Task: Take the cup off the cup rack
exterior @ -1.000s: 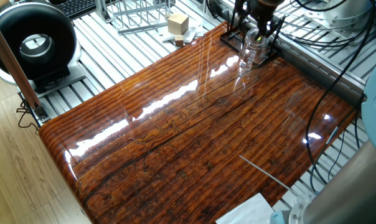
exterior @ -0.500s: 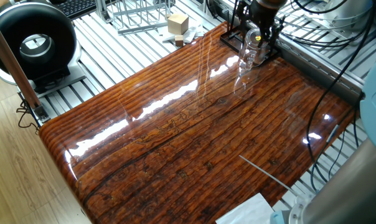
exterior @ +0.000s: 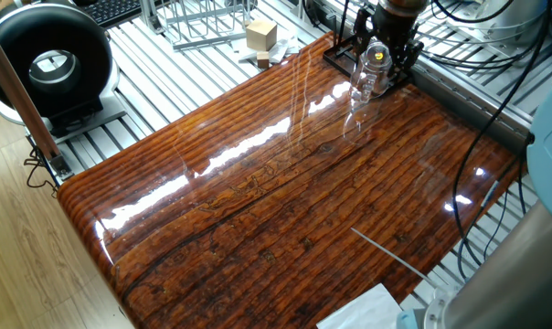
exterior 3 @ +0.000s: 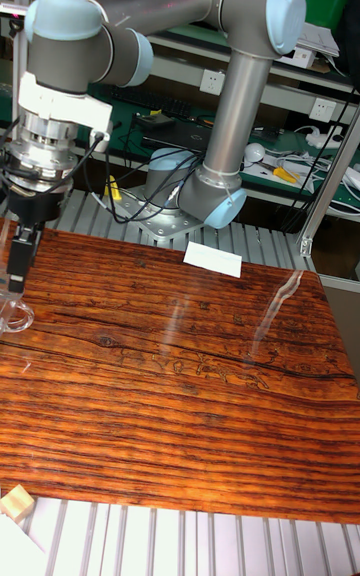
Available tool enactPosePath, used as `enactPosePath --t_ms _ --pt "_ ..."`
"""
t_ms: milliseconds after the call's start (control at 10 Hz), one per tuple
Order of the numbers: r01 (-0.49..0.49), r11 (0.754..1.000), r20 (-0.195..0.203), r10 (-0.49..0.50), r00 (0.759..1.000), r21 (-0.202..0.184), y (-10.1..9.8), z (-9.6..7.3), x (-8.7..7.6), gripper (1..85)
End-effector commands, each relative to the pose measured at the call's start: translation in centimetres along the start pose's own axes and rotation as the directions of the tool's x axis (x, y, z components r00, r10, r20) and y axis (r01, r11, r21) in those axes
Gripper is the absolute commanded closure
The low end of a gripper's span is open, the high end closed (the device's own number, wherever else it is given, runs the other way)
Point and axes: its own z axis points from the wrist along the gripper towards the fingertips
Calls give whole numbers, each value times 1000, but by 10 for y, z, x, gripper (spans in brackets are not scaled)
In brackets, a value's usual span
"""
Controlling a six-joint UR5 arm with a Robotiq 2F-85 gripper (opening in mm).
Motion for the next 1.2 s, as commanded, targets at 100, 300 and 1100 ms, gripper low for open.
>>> enactPosePath --t_ms 100,300,1100 --pt "6 1000 6 -6 1000 5 4 6 3 187" --pt "14 1000 -4 -14 1000 20 1 6 7 190" --pt "8 1000 -4 -8 1000 26 -7 -4 3 103"
